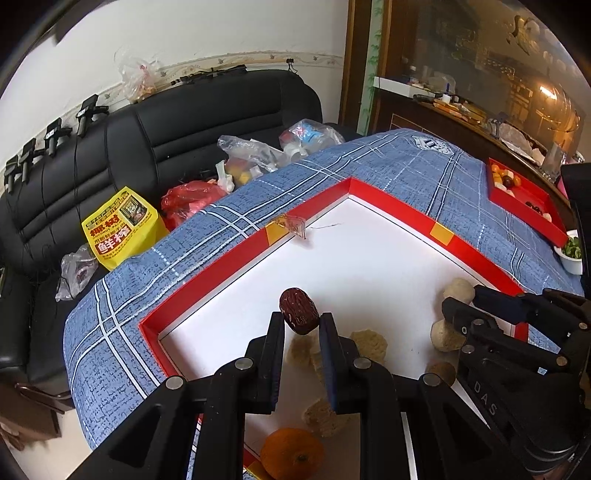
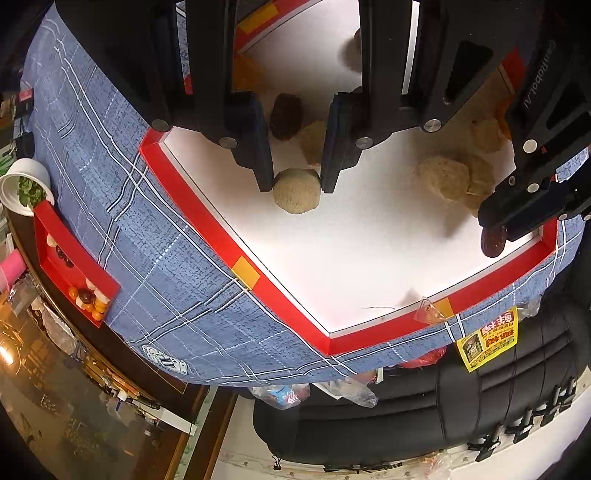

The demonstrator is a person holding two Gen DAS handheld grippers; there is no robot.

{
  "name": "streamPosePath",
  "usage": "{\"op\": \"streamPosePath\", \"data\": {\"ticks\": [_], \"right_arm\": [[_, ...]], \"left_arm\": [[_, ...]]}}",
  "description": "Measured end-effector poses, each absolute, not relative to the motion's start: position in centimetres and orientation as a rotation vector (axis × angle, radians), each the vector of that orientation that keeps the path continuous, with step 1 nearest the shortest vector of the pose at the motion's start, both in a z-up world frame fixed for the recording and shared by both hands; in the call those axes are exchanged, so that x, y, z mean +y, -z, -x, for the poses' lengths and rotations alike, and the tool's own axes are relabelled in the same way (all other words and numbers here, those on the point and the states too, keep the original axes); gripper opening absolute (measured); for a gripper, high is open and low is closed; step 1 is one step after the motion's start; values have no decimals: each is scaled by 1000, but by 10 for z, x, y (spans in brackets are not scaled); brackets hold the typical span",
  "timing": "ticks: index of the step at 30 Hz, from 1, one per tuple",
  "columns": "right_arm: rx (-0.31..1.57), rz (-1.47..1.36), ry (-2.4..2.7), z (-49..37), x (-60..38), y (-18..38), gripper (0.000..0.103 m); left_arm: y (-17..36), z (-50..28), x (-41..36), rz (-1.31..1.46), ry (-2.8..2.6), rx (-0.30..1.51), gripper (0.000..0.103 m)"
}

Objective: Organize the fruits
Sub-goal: 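Lower the held pastry and date over the tray with both tools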

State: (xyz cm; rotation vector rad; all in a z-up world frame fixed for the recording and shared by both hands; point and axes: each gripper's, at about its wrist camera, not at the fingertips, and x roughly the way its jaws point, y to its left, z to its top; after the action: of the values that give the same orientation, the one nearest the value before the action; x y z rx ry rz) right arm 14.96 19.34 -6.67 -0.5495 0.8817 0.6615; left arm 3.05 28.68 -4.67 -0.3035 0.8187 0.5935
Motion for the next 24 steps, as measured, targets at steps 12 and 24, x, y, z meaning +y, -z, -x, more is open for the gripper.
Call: {"op": "streamPosePath", "data": {"ticks": [12,24], "right_arm": [[885,549,-662,-150,194,67,25],[881,545,-668,-147,195,64,26]], "left_arm": [[47,-31,287,300,-593,819,18],[47,-31,289,342,-578,828,18]]}}
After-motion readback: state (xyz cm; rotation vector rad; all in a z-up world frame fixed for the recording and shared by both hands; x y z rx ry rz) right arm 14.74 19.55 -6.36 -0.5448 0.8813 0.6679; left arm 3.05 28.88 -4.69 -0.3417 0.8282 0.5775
